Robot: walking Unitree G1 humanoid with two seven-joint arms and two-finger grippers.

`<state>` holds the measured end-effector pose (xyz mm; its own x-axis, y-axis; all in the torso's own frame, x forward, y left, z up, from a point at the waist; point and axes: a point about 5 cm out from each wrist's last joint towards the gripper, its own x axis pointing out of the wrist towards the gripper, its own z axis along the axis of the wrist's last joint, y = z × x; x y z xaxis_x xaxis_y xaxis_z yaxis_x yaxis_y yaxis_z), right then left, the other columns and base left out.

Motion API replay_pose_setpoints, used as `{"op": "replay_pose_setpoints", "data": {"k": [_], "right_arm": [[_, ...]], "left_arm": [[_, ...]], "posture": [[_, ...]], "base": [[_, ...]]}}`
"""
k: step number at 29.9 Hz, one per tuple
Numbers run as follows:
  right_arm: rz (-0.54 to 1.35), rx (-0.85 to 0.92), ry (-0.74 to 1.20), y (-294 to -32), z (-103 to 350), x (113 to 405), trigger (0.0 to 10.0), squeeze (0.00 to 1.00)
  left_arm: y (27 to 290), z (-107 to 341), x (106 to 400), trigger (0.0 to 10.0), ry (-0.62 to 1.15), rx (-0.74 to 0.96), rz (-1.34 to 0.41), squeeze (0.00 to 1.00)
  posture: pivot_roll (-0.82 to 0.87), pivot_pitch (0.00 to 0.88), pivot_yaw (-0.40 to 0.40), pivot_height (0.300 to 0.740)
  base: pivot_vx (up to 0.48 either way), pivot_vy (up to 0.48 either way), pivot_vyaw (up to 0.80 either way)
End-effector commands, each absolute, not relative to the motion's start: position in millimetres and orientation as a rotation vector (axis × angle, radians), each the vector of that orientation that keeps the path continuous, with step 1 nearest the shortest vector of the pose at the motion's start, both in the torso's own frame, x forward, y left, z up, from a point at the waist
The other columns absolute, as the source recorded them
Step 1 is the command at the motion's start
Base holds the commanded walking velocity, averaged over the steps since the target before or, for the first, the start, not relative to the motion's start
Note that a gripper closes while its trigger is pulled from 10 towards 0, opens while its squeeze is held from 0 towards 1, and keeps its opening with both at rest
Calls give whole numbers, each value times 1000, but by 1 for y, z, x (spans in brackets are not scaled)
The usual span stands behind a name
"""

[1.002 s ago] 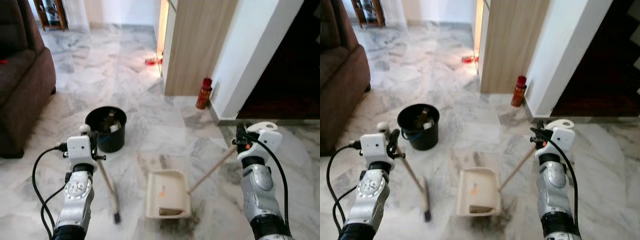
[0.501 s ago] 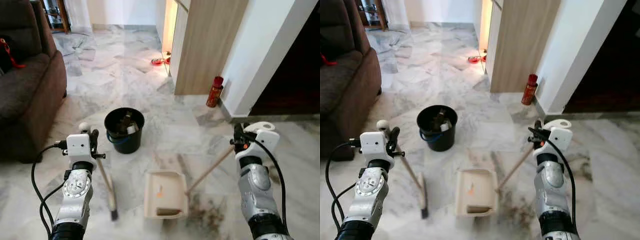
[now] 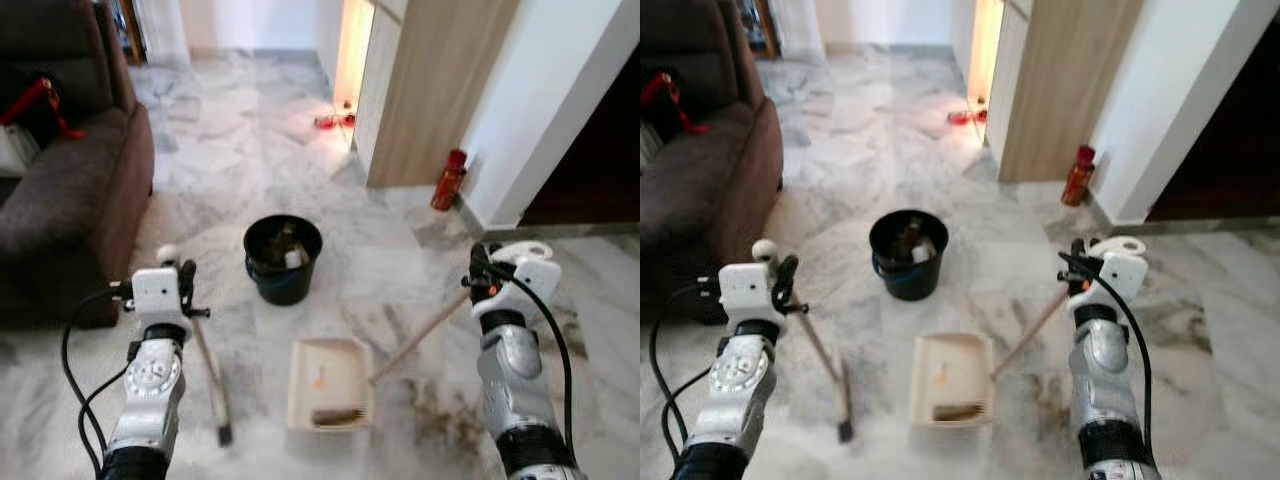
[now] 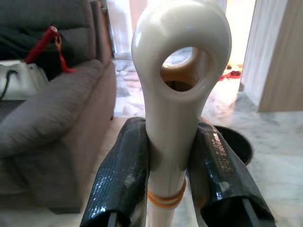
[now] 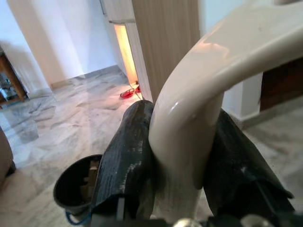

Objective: Sweep floor

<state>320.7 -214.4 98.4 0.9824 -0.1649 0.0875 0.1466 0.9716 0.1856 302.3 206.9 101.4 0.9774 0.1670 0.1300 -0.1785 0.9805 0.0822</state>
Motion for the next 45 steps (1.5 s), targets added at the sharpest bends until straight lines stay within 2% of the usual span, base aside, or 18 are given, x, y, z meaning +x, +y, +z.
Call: {"op": "replay_pose_setpoints", "data": {"k": [1, 15, 26, 32, 45], "right_arm": [[-173, 176, -146, -219, 107, 322, 10000, 0], [-175, 193, -198, -212, 119, 326, 10000, 0], [-193, 217, -474, -208, 193, 338, 10000, 0], [-204, 245, -556, -207, 217, 339, 10000, 0], [-150, 243, -560, -196, 223, 341, 10000, 0]], "left_arm": [[202, 113, 304, 10000, -183, 97, 156, 0], [202, 114, 304, 10000, -185, 107, 156, 0], [199, 118, 306, 10000, -206, 153, 157, 0], [196, 118, 306, 10000, -204, 144, 145, 0], [196, 117, 307, 10000, -195, 147, 151, 0]], "posture": [[61, 0, -49, 740], [69, 0, -39, 740], [65, 0, -31, 740], [70, 0, -33, 740], [73, 0, -32, 740]], "base": [[0, 0, 0], [0, 0, 0], [0, 0, 0], [0, 0, 0], [82, 0, 0]]}}
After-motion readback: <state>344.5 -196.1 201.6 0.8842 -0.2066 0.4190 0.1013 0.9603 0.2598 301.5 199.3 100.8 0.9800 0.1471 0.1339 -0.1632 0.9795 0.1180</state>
